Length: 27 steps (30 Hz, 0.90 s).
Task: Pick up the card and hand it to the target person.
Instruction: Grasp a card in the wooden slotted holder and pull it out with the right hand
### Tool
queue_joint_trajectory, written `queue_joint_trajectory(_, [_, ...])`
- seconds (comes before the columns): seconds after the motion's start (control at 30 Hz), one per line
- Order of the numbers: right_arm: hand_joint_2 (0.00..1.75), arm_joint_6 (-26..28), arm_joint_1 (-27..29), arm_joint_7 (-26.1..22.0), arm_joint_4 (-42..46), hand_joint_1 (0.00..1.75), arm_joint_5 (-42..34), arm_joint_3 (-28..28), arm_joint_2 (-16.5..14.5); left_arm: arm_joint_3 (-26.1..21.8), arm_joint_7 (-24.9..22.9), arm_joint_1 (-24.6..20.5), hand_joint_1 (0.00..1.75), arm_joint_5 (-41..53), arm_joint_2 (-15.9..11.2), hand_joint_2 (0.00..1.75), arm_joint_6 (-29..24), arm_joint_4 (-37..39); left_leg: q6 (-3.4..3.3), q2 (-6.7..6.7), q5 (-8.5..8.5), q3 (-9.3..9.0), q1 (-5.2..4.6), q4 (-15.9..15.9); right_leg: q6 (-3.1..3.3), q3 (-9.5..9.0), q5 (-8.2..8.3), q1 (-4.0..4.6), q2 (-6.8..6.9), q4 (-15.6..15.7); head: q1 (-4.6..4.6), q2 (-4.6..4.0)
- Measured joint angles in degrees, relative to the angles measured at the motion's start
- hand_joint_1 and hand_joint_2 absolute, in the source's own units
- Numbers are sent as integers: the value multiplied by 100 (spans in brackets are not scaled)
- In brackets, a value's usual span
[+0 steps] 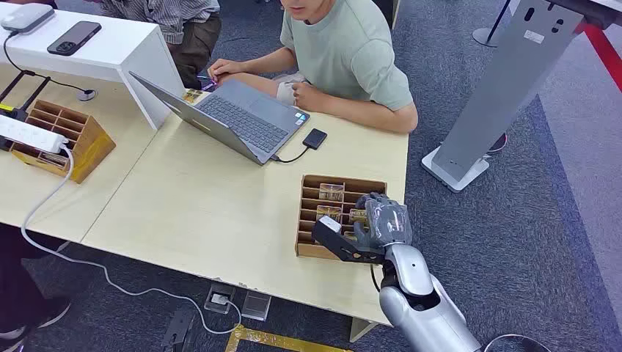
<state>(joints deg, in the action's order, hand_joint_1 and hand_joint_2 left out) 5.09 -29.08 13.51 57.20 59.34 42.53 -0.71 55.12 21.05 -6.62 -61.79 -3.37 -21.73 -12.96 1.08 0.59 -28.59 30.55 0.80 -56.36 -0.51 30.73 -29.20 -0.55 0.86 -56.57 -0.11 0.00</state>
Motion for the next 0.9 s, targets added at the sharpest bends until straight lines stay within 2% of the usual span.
queue_joint_trajectory(0.37, [175, 88, -136, -22, -224, 84, -70, -9, -1, 2, 0, 0, 0, -2, 0, 0, 11, 0, 0, 0, 0, 0, 0, 0, 0, 0, 0, 0, 0, 0, 1, 0])
queue_joint_trajectory(0.67, [175, 134, -202, -24, -385, 93, -72, -11, -9, 2, 0, 0, 0, -9, 0, 0, 46, 0, 0, 0, 0, 0, 0, 0, 0, 0, 0, 0, 0, 0, 0, 0])
queue_joint_trajectory(0.9, [175, 134, -202, -36, -453, 94, -73, -11, -37, 2, 0, 0, 0, -21, 0, 0, 49, 0, 0, 0, 0, 0, 0, 0, 0, 0, 0, 0, 0, 0, 0, 0])
